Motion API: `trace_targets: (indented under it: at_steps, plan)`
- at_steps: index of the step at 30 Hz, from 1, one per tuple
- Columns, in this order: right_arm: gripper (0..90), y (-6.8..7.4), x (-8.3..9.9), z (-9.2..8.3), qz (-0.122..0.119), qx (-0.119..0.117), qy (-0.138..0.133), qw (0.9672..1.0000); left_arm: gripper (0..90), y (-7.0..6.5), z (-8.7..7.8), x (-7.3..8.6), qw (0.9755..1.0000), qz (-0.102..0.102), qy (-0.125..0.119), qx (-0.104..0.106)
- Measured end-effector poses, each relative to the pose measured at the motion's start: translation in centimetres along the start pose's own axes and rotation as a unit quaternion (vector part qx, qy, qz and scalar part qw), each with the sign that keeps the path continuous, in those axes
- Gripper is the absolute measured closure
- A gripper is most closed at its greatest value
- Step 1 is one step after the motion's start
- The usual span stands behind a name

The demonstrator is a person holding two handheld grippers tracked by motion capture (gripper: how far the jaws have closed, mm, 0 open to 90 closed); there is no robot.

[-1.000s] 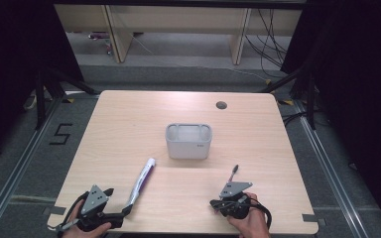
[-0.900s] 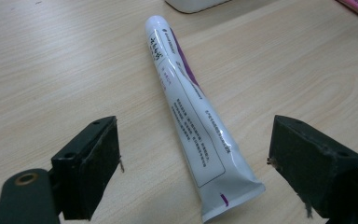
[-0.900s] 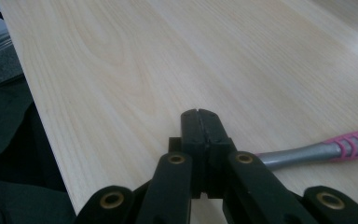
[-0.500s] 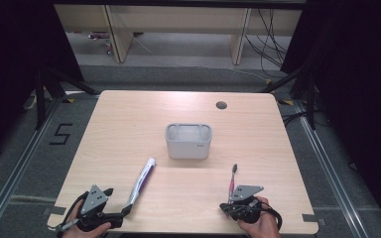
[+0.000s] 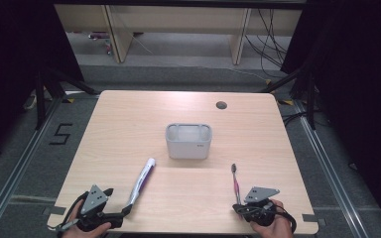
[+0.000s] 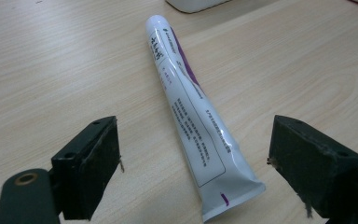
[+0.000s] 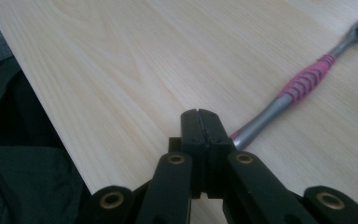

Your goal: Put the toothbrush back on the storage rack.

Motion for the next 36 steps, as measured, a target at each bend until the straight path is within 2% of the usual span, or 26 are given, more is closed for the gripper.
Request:
trace_targets:
  at_steps: [1,6,8,10,11,12,13,14,16,17,19,20,21,22,23,24,27,29,30,32,33,34,36]
  plan:
    - [90.0,-0.2,0.2,-0.1,-0.006,0.002,0.0,1.0,15.9,0.0,0.0,0.0,1.0,0.0,0.0,0.0]
    - [90.0,-0.9,0.9,-0.9,0.007,0.018,0.006,0.9998,15.9,0.0,0.0,0.0,1.0,0.0,0.0,0.001]
    - [90.0,-1.2,1.1,-0.9,0.004,0.023,0.002,0.9997,15.9,0.0,0.0,0.0,1.0,0.001,0.0,0.001]
    - [90.0,-1.3,1.2,-1.1,0.001,0.021,0.011,0.9997,15.9,0.0,0.0,0.0,1.0,0.001,0.0,0.001]
    - [90.0,-1.4,1.3,-1.0,0.008,0.024,0.003,0.9997,15.9,0.0,0.0,0.0,1.0,0.001,0.002,0.0]
    - [90.0,-1.5,1.4,-1.1,0.003,0.02,0.006,0.9998,15.9,0.0,0.0,0.0,1.0,0.0,0.002,0.0]
    - [90.0,-1.9,1.7,-1.4,0.004,0.03,0.007,0.9995,15.9,-0.1,0.1,0.0,1.0,-0.001,-0.001,0.001]
    - [90.0,-2.0,1.7,-1.5,0.011,0.032,0.005,0.9994,15.9,-0.1,0.0,0.0,1.0,-0.001,0.001,-0.001]
    - [90.0,-2.2,1.8,-1.6,0.008,0.032,0.009,0.9994,15.9,-0.1,0.1,0.0,1.0,-0.002,0.001,-0.001]
    - [90.0,-2.2,2.1,-1.9,0.029,0.044,0.023,0.9984,15.9,-0.1,0.1,0.1,1.0,-0.003,0.001,-0.001]
    - [90.0,-3.0,2.2,-2.0,0.006,0.054,0.011,0.9985,15.9,-0.1,0.1,0.0,1.0,-0.005,-0.001,0.0]
    - [90.0,-3.2,2.5,-2.2,0.023,0.057,0.016,0.998,15.9,-0.1,0.1,0.0,1.0,-0.002,0.001,-0.001]
    - [90.0,-3.2,2.5,-2.2,0.023,0.057,0.016,0.998,15.9,-0.1,0.1,0.0,1.0,-0.002,0.001,-0.001]
    - [90.0,-3.1,2.7,-2.4,0.044,0.054,0.025,0.9973,15.9,-0.1,0.1,0.0,1.0,-0.003,0.001,-0.001]
    - [90.0,-3.1,2.7,-2.4,0.044,0.054,0.025,0.9973,15.9,-0.1,0.1,0.0,1.0,-0.003,0.001,-0.001]
    - [90.0,-3.5,2.8,-2.5,0.034,0.062,0.021,0.9973,15.9,-0.1,0.1,0.0,1.0,-0.003,0.001,-0.001]
    - [90.0,-3.7,2.9,-2.7,0.031,0.061,0.029,0.9973,15.9,0.0,0.1,0.1,1.0,-0.002,0.003,-0.001]
    - [90.0,-3.5,3.1,-2.6,0.049,0.064,0.034,0.9961,15.9,0.0,0.1,0.1,1.0,-0.001,0.003,-0.002]
    - [90.0,-4.0,3.1,-2.7,0.034,0.071,0.03,0.9964,15.9,-0.1,0.1,0.1,1.0,-0.002,0.003,-0.001]
    - [90.0,-4.0,3.1,-2.7,0.038,0.07,0.03,0.9963,15.9,0.0,0.1,0.1,1.0,-0.002,0.004,-0.003]
    - [90.0,-3.8,3.2,-3.0,0.056,0.066,0.045,0.9952,15.9,0.0,0.1,0.1,1.0,-0.002,0.003,-0.001]
    - [90.0,-4.2,3.3,-2.9,0.045,0.074,0.039,0.9955,15.9,0.0,0.1,0.1,1.0,-0.001,0.003,-0.002]
    - [90.0,-4.5,3.3,-3.0,0.045,0.075,0.044,0.9952,15.9,-0.1,0.1,0.0,1.0,-0.003,0.001,-0.001]
Point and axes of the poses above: each handheld gripper's, and its own axes: z roughly forward along the jaws, x roughly out of its underside, y roughly to its left, the point moved 6 cm from there along z, roughly forward along the jaws, and after that the axes turned 7 degrees about -z, right-handed, at the moved point
